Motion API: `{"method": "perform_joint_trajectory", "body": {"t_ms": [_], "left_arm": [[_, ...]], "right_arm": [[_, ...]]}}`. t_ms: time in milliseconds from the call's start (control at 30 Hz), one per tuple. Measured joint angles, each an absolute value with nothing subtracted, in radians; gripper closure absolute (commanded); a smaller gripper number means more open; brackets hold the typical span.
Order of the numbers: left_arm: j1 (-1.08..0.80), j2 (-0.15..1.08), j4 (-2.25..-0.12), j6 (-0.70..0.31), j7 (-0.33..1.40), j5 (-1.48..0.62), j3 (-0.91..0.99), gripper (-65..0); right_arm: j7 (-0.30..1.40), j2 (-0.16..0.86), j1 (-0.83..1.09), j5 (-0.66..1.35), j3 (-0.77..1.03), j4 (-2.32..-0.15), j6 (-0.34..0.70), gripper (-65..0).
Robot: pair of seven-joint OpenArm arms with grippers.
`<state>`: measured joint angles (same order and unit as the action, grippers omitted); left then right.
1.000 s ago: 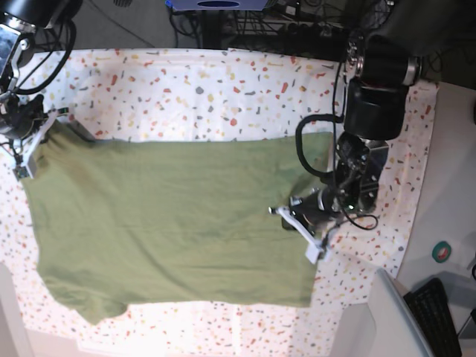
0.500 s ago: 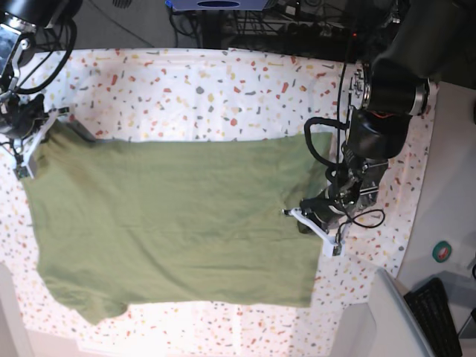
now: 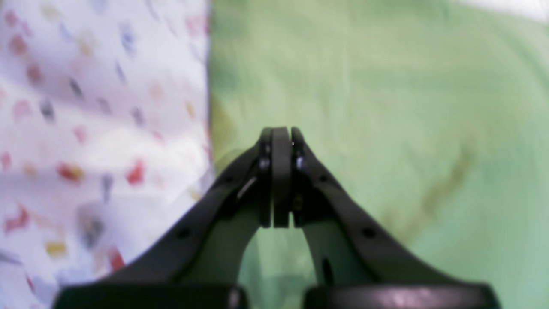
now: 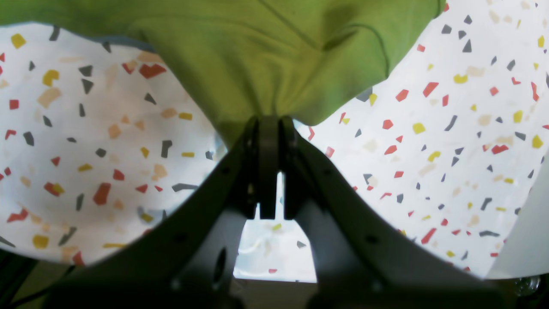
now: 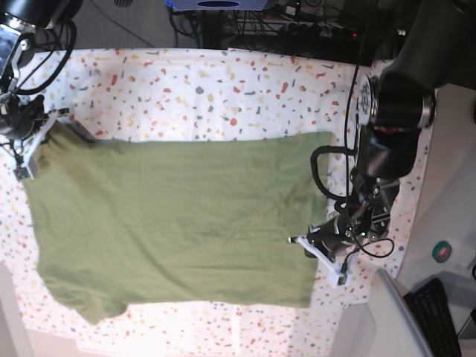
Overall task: Layout the t-shirt on the table in an organized manner, then fold the t-shirt properly
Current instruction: 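Grasp the shirt edge with the left gripper and pull it outward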
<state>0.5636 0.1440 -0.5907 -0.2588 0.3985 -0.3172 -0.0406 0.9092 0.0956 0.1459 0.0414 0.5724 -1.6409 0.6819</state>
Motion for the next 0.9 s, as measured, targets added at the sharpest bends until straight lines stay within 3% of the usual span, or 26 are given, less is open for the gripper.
{"method": "perform_joint_trajectory", "body": {"t_ms": [133,233,433,567,900], "left_arm": [[0.266,0.140,-1.081,-0.265,0.596,-0.432,-0.045,0.0],[0.108,0.139,-1.269,-0.273,0.649,-0.446,-0.050,0.0],[0.113,0.150,-1.111,-0.255,0.600,-0.436,-0.041,0.0],[0.095,0.173,-0.990,-0.289,0.418,-0.478,-0.043,0.0],[0.047,0.251,-0.974,-0.326,0.358,-0.521,-0.043,0.0]], "right_arm": [[0.910,0.096,0.146,0.041,0.573,-1.640,0.682,0.0],[0.910,0.096,0.145,0.043,0.572,-1.639,0.682,0.0],[0.909,0.096,0.145,0.044,0.572,-1.639,0.682,0.0],[0.910,0.095,0.150,0.041,0.572,-1.639,0.682,0.0],[0.905,0.064,0.157,0.044,0.581,-1.557,0.682,0.0]]}}
